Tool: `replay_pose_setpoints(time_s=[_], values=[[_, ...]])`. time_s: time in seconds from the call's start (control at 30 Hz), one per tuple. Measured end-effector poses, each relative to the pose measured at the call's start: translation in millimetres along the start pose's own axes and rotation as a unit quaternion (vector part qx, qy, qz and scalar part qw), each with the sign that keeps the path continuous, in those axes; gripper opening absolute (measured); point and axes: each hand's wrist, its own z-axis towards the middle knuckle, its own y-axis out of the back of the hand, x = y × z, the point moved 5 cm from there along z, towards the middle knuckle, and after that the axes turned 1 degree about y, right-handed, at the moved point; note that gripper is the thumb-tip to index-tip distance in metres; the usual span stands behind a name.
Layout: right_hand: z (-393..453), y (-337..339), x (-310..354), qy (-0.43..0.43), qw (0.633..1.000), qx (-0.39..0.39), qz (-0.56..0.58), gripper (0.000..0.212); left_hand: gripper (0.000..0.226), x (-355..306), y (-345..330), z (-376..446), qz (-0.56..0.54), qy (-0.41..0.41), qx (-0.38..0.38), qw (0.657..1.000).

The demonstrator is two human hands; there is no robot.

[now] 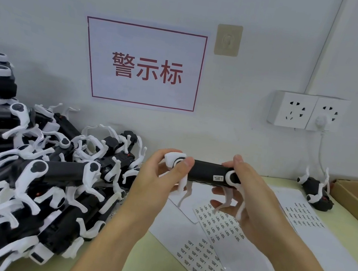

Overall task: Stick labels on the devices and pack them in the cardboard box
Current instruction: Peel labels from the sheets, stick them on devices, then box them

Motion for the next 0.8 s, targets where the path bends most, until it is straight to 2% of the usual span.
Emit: replay_pose_setpoints(time_s=[0.1, 0.2, 0.27, 0.37, 0.43, 0.53, 0.8], values=[[1, 0, 0, -0.001, 0.997, 0.059, 0.04, 0.038, 0.053, 2, 4, 2, -0.015, 0.011, -0.014, 1.0], [3, 3, 1, 0.016, 0.996, 0.093, 0.006, 0.037, 0.035, 4, 7, 3, -0.039, 0.028, -0.014, 0.999], [5, 8, 1, 0.032, 0.995, 0.086, -0.03, 0.035, 0.03, 3, 8, 3, -0.045, 0.028, -0.009, 0.999], [8, 14, -2, 0.04, 0.996, 0.06, -0.053, 0.029, 0.046, 1, 8, 3, -0.055, 0.013, 0.005, 0.998], [9, 18, -4, 0.03, 0.998, 0.035, -0.031, 0.025, 0.038, 0, 5, 3, -0.073, 0.014, 0.03, 0.997], [9, 21, -5, 0.011, 1.0, 0.009, -0.012, 0.031, 0.024, -2, 3, 3, -0.064, 0.007, 0.042, 0.997], [5, 21, -3, -0.02, 1.0, 0.021, -0.008, 0.029, 0.02, -3, 3, 4, -0.008, -0.024, 0.026, 0.999]])
